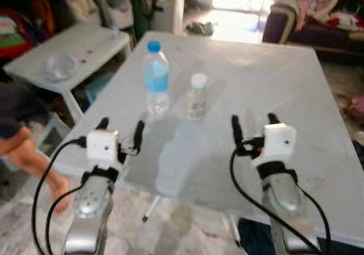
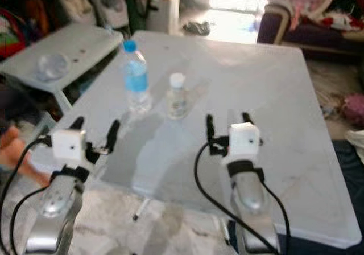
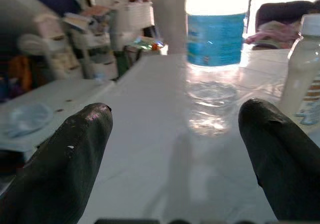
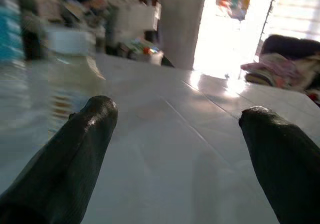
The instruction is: Restocking fridge
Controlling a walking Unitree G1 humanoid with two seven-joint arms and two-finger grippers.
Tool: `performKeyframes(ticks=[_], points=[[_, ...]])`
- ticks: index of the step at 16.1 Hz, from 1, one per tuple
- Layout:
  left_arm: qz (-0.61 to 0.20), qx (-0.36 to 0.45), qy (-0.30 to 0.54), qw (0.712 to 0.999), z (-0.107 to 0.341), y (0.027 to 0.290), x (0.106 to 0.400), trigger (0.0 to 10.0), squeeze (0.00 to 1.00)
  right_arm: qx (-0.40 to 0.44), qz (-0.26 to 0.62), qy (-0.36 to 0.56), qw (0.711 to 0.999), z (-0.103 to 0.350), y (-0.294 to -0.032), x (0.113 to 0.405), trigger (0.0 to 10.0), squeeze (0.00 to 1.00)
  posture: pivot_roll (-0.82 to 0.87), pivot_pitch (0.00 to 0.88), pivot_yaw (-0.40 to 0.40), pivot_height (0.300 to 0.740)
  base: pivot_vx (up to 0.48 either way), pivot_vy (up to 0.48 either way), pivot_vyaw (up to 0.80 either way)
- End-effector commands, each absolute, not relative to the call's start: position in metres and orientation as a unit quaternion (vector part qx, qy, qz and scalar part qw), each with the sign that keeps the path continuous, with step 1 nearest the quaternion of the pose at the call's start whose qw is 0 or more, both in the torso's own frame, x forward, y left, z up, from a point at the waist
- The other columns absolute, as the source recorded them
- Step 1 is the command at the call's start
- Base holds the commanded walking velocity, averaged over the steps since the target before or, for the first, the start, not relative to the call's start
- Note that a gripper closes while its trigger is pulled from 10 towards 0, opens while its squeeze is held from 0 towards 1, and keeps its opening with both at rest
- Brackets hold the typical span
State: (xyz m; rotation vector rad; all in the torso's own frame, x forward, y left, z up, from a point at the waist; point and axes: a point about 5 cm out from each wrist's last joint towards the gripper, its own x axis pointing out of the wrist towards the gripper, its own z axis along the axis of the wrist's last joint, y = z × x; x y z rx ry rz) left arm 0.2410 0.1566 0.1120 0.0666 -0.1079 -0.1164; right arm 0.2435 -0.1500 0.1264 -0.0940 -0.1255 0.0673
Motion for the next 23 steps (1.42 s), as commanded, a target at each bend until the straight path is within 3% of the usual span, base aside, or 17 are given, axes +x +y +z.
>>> performKeyframes(ticks=[1,5,7,11,13,17,23], points=[[-0.061,0.035,-0.057,0.996,0.115,0.157,0.241,10.0,0.0,-0.05,0.031,-0.073,0.996,0.133,-0.152,0.246,10.0,0.0,-0.01,0.0,0.023,0.74,0.0,0.0,0.0],[-0.066,0.039,-0.056,0.995,0.117,0.158,0.24,10.0,0.0,-0.052,0.032,-0.08,0.995,0.139,-0.161,0.255,10.0,0.0,-0.01,0.0,0.034,0.74,0.0,0.0,0.0],[-0.071,0.042,-0.056,0.995,0.12,0.158,0.24,10.0,0.0,-0.054,0.075,-0.084,0.992,0.146,-0.163,0.27,10.0,0.0,0.0,0.0,0.048,0.74,0.0,0.0,0.0],[-0.079,0.053,-0.047,0.994,0.128,0.161,0.237,10.0,0.0,-0.054,0.145,-0.093,0.984,0.17,-0.166,0.306,10.0,0.0,0.05,0.085,0.068,0.74,0.0,0.0,0.0],[-0.081,0.066,-0.035,0.994,0.128,0.167,0.23,10.0,0.0,-0.06,0.203,-0.097,0.973,0.184,-0.157,0.325,10.0,0.0,0.08,0.126,0.079,0.74,0.0,0.0,0.0],[-0.075,0.075,-0.027,0.994,0.133,0.172,0.223,10.0,0.0,-0.061,0.301,-0.077,0.949,0.185,-0.134,0.334,10.0,0.0,0.12,0.13,0.079,0.74,0.0,0.0,0.0],[-0.079,0.087,-0.015,0.993,0.138,0.177,0.217,10.0,0.0,-0.096,0.308,-0.089,0.942,0.2,-0.132,0.356,10.0,0.0,0.16,0.151,0.097,0.74,0.0,0.0,0.0]])
